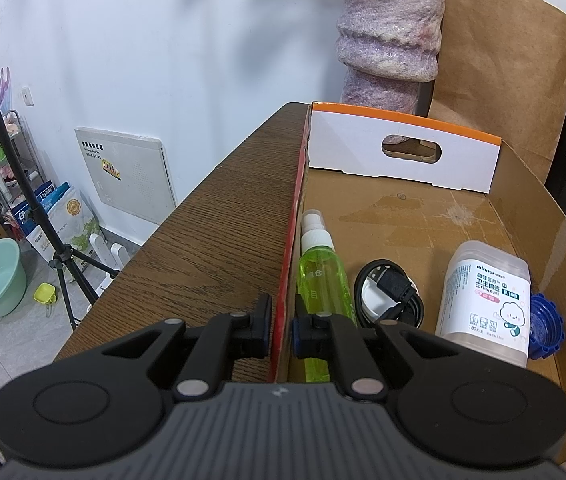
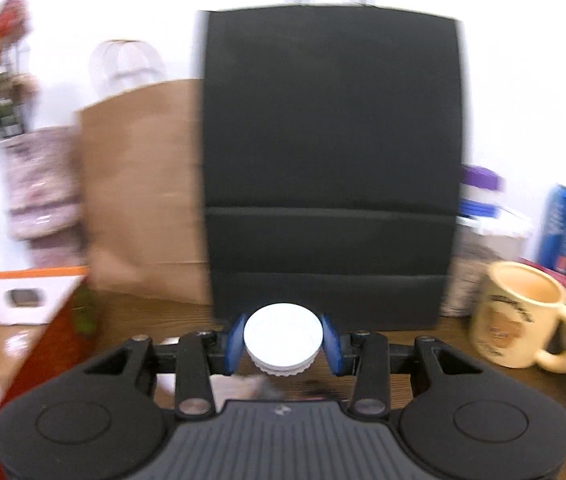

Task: Organize rigid objects
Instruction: 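Carry the white cap over the orange box and open the right gripper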

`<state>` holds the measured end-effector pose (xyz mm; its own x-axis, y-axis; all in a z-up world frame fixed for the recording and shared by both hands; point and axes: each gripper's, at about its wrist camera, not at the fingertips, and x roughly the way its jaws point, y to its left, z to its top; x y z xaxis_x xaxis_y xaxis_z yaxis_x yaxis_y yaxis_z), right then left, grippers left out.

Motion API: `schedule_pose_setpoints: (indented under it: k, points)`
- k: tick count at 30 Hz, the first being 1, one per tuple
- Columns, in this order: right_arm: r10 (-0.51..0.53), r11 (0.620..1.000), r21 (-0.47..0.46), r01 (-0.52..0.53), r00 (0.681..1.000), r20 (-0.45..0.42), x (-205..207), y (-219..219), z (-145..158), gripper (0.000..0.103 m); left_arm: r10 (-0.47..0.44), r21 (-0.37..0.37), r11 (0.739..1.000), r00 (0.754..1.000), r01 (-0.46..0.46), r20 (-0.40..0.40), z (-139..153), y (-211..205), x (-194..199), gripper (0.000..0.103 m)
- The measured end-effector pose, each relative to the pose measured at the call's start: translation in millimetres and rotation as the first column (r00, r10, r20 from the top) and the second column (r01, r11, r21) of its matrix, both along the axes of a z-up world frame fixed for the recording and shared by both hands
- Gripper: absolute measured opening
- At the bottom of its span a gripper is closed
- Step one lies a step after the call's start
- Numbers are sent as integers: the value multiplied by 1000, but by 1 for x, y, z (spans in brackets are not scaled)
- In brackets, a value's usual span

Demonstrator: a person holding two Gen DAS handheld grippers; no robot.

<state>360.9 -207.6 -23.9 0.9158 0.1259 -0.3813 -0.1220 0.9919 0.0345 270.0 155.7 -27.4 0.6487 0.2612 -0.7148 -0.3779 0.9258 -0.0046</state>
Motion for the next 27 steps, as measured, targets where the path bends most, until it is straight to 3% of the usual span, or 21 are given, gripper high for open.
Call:
schedule_pose_setpoints:
  k: [10, 27]
  points:
    - [249, 968, 1, -249, 967, 45, -49, 82, 18, 39, -3, 14, 1000, 1000, 3, -2, 2, 0, 3, 10]
    - [409, 912, 35, -409, 912, 10, -76, 175, 28, 39, -4, 26, 1000, 1000, 4, 1, 0, -3, 3, 10]
